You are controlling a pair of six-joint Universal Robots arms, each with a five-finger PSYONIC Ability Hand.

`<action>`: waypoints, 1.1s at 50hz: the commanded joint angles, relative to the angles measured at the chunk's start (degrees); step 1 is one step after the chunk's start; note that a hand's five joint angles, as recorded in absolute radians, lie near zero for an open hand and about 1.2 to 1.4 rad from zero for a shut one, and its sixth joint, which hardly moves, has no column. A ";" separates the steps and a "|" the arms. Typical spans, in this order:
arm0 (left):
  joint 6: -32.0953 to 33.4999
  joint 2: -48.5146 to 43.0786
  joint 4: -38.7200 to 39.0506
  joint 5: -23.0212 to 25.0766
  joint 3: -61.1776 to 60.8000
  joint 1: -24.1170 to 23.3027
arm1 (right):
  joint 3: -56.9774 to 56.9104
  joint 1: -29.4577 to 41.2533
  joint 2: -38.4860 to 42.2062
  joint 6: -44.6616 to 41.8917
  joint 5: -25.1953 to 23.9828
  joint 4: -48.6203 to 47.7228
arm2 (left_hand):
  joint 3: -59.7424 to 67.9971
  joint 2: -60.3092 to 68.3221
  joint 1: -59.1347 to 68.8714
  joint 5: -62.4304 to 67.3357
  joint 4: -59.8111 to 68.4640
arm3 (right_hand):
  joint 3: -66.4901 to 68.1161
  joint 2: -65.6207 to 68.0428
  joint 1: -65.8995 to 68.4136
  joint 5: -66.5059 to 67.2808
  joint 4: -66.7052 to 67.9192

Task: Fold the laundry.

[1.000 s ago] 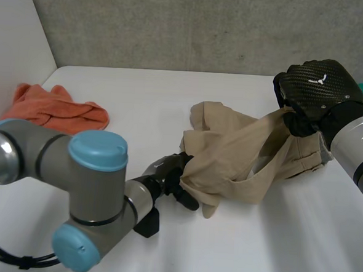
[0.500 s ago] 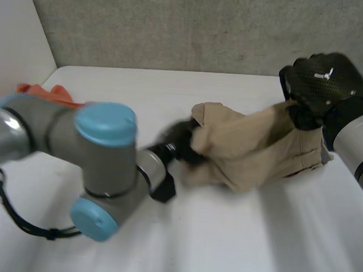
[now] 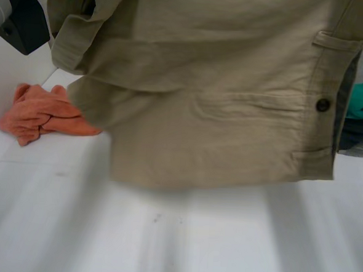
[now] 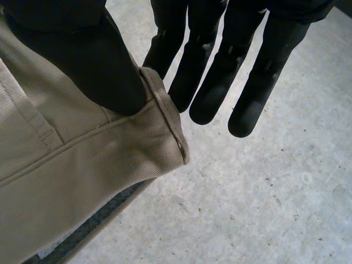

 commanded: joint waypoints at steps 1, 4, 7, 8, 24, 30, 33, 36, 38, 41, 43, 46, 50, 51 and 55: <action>0.26 -6.21 -0.52 1.32 1.57 0.76 | -0.01 -0.14 5.02 1.66 1.11 0.92 | 11.77 11.28 13.75 13.78 11.20 | 11.69 12.43 17.53 12.86 11.34; 1.49 -12.45 -0.26 1.32 3.59 1.81 | 0.25 -0.32 11.43 3.59 1.73 0.92 | 11.77 11.28 13.75 13.78 11.20 | 11.69 12.43 17.53 12.86 11.34; 3.24 -20.51 0.61 1.41 6.13 3.65 | 0.25 -0.32 17.32 5.00 2.17 0.39 | 11.77 11.28 13.75 13.78 11.20 | 11.69 12.43 17.53 12.86 11.34; 3.77 -22.64 1.05 1.41 6.75 4.10 | 0.25 -0.32 18.90 5.26 2.34 0.21 | 11.77 11.28 13.75 13.78 11.20 | 11.69 12.43 17.53 12.86 11.34; 9.93 -60.54 18.98 6.50 27.40 7.79 | -8.52 0.38 55.28 5.18 8.41 -28.59 | -31.54 -32.02 -29.56 -29.53 -32.11 | -34.55 -33.81 -28.71 -33.38 -34.90; 9.40 -61.51 24.35 3.44 31.28 8.85 | -16.00 0.91 60.58 3.07 6.56 -29.06 | -58.23 -58.72 -56.25 -56.22 -58.80 | -58.31 -57.57 -52.47 -57.14 -58.66; 9.58 -59.32 24.61 0.18 29.79 8.59 | -15.92 1.09 57.95 2.19 6.21 -27.57 | -58.23 -58.72 -56.25 -56.22 -58.80 | -58.31 -57.57 -52.47 -57.14 -58.66; 9.58 -53.90 24.35 -1.92 24.81 8.58 | -13.55 1.00 52.86 1.93 5.69 -24.32 | -58.23 -58.72 -56.25 -56.22 -58.80 | -58.31 -57.57 -52.47 -57.14 -58.66; 9.58 -49.84 24.35 -2.46 20.75 8.76 | -10.14 0.74 48.31 1.58 4.20 -20.99 | -58.23 -58.72 -56.25 -56.22 -58.80 | -58.31 -57.57 -52.47 -57.14 -58.66; 9.84 -41.41 24.00 -2.99 10.74 8.67 | -6.36 0.56 43.20 1.14 1.13 -16.86 | -58.23 -58.72 -56.25 -56.22 -58.80 | -58.31 -57.57 -52.47 -57.14 -58.66; 9.93 -37.19 23.30 -2.99 5.38 8.50 | -2.75 0.38 39.24 0.17 -2.74 -12.37 | -58.23 -58.72 -56.25 -56.22 -58.80 | -58.31 -57.57 -52.47 -57.14 -58.66; 9.93 -27.87 20.06 -2.99 -5.34 7.97 | 2.34 -0.05 34.85 -1.49 -7.30 -4.84 | -54.84 -55.33 -52.86 -52.83 -55.41 | -58.31 -57.57 -52.47 -57.14 -58.66; 9.84 -18.37 13.47 -2.90 -18.18 7.88 | 9.63 -2.07 31.41 -4.74 -9.34 3.87 | -47.44 -47.92 -45.46 -45.43 -48.01 | -55.72 -54.98 -49.88 -54.55 -56.07; 9.84 -15.75 11.10 -2.99 -23.08 7.62 | 11.31 -2.51 30.53 -5.63 -9.52 5.38 | -44.92 -45.41 -42.94 -42.91 -45.49 | -54.87 -54.13 -49.03 -53.70 -55.22; 9.58 -10.81 6.52 -2.90 -34.42 6.22 | 20.71 -4.80 27.45 -10.81 -10.40 8.56 | -36.85 -37.33 -34.87 -34.84 -37.42 | -45.78 -45.04 -39.94 -44.61 -46.13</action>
